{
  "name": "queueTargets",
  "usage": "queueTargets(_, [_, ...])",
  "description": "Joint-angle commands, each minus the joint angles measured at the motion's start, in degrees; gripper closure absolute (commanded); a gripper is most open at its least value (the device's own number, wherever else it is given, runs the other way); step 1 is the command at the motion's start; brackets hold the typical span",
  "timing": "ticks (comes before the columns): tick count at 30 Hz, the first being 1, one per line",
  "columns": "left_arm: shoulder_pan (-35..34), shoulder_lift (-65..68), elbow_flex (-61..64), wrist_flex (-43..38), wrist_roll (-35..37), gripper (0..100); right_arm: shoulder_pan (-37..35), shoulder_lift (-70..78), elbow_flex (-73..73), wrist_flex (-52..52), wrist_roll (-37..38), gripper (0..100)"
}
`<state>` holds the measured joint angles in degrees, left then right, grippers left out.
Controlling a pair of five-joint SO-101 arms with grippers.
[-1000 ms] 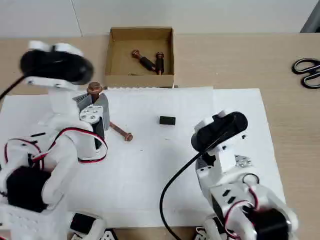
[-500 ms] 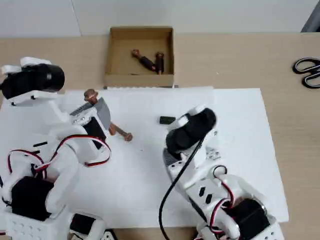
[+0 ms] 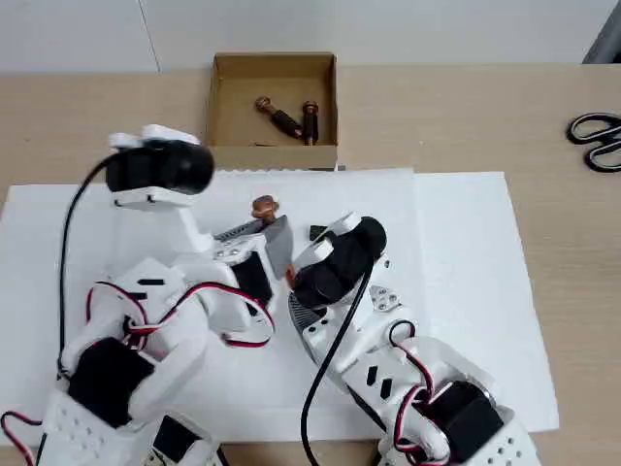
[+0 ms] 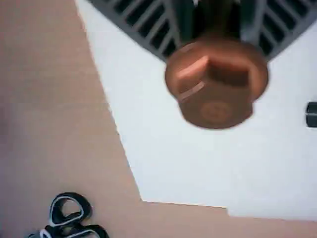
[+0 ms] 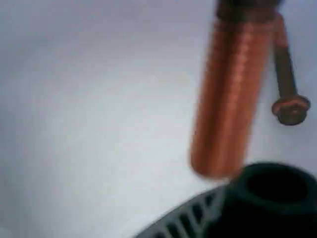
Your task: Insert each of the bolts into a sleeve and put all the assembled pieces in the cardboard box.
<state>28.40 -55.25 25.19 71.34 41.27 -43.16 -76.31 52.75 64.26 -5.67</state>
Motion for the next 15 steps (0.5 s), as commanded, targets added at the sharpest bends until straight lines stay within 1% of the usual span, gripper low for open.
queueTargets(1, [0.7,-0.9,0.5,-3.6,0.5,99,-2.3,-0.3,0.0,-2.6,-0.4,99.5])
queueTargets(5, [0.8,-0.9,2.2,-5.1,0.4,99,-3.1,-0.3,0.2,-2.7,-0.4,99.5])
queueTargets(10, [0.5,-0.9,2.4,-4.7,0.3,99,-3.0,-0.3,0.2,-2.2,-0.4,99.5])
queueTargets(15, [0.4,-1.0,2.1,-4.7,-2.4,99,-3.0,-0.7,0.2,0.2,-0.4,99.5])
